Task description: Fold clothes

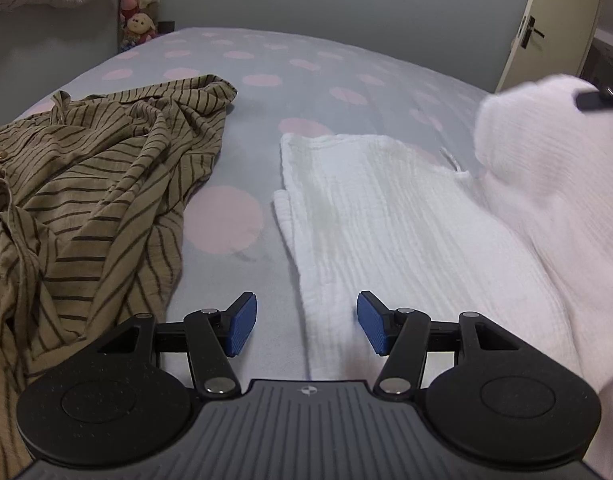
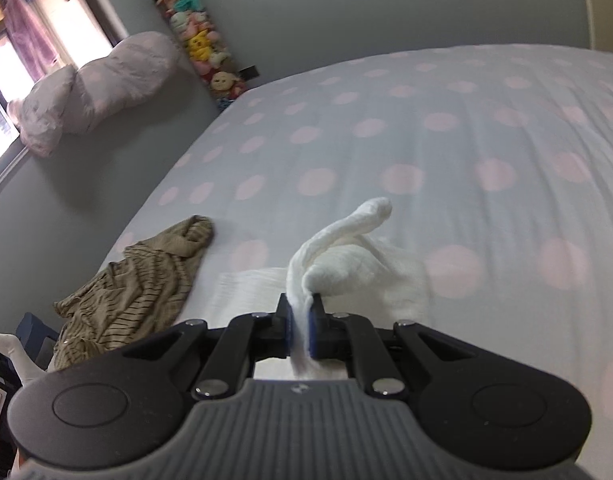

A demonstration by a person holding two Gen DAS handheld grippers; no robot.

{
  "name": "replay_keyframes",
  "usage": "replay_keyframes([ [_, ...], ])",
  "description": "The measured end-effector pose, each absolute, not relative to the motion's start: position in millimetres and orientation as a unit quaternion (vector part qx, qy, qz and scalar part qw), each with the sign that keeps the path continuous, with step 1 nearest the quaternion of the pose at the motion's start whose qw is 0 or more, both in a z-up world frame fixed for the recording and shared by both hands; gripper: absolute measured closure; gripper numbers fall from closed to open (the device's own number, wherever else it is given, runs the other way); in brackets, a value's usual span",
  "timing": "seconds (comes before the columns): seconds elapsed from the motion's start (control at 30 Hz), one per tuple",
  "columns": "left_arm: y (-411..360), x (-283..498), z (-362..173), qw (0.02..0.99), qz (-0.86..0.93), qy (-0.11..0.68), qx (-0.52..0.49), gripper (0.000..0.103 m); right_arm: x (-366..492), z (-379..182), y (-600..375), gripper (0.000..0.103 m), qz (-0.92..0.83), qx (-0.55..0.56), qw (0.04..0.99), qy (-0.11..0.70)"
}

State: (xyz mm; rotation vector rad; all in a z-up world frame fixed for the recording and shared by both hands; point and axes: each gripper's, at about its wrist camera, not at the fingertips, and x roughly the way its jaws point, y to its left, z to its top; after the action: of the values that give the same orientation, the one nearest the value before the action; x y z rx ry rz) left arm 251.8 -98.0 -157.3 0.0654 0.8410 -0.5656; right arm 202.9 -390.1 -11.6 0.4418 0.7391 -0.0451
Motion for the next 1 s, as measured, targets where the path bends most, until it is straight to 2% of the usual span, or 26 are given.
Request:
replay_keyframes([
  [0.2,-77.7,250.9,-141.1,0.878,-0.269,0.396,0.011,0.049,250.9,-31.0,-327.4,0.094,-0.005,0.212,0.903,0.375],
  [0.47,-66.2,255.2,-147.5,0.873,-0.261,0.413,-0.001,0.049,300.5,-82.2,-263.2,0.094,0.001,0.205,0.892,0.404],
  [0.83,-62.9,266.4,-157.9,0.859,-0.246,0.449,-0.017,0.049,333.1,-139.4,-232.4,0.093,0.009,0.191,0.87,0.455],
  [0.93,-64.6,265.4,-153.7,0.858,-0.246,0.451,-0.014,0.049,328.1,-133.9,-232.2,0.085,0.021,0.181,0.876,0.447],
  [1.0,-66.1,263.9,-149.4,0.857,-0.249,0.452,-0.014,0.049,323.1,-127.1,-232.7,0.066,0.034,0.179,0.879,0.441],
])
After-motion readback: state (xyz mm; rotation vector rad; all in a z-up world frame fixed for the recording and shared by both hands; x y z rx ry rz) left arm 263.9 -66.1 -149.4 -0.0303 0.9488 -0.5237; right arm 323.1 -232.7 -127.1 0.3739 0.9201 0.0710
